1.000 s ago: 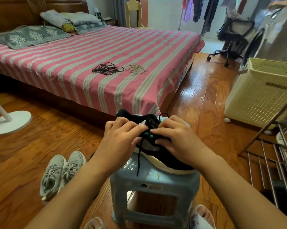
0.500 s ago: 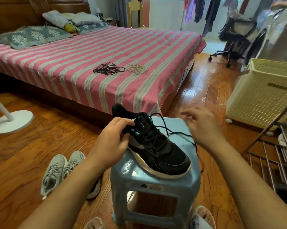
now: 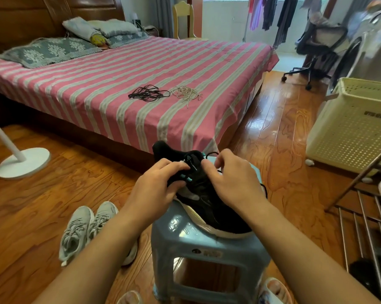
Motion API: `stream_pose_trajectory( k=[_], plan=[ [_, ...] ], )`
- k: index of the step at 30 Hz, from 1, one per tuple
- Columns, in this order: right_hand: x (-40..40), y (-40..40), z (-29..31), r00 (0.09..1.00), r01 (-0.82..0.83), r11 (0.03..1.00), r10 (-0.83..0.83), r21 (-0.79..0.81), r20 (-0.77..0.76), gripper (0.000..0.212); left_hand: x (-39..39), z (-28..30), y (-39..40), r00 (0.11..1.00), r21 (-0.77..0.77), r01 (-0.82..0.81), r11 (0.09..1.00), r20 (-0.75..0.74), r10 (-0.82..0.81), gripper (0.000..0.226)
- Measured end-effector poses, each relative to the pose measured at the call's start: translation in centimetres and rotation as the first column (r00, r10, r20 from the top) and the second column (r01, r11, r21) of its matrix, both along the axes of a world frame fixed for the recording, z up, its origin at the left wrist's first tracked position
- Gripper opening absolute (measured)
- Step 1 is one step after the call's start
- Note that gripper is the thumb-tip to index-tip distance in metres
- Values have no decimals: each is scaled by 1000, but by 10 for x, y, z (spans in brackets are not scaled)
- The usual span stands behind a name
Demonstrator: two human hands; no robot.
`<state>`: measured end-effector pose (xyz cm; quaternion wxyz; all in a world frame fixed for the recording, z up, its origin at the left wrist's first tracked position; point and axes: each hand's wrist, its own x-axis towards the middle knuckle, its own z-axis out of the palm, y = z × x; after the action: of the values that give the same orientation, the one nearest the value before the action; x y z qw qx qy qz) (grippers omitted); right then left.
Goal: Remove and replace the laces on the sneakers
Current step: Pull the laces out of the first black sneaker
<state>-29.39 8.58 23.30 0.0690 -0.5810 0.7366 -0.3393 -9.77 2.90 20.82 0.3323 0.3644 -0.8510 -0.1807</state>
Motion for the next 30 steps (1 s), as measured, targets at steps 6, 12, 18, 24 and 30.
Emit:
stream_pose_trajectory(
  k=[6,12,18,24,30],
  plan=[
    [7,-16,7,998,53,968,-61,245,26,39,1,1,4,998,-71,15,997,54,-11,49],
    [-11,17,27,843,-187,938,1,291,538,24,-2,5,5,993,-109,-44,993,108,56,53],
    [1,19,16,267,-224,967,183,-124,946,21,-6,6,6,990,-137,-42,990,126,59,55],
    [-43,46,26,-43,-463,864,203,-200,978,64,1,11,1,992,-67,-81,994,89,86,55],
    [-81,68,32,-170,-164,916,339,-366,925,27,8,9,-7,989,-37,-113,993,89,116,56]
  ],
)
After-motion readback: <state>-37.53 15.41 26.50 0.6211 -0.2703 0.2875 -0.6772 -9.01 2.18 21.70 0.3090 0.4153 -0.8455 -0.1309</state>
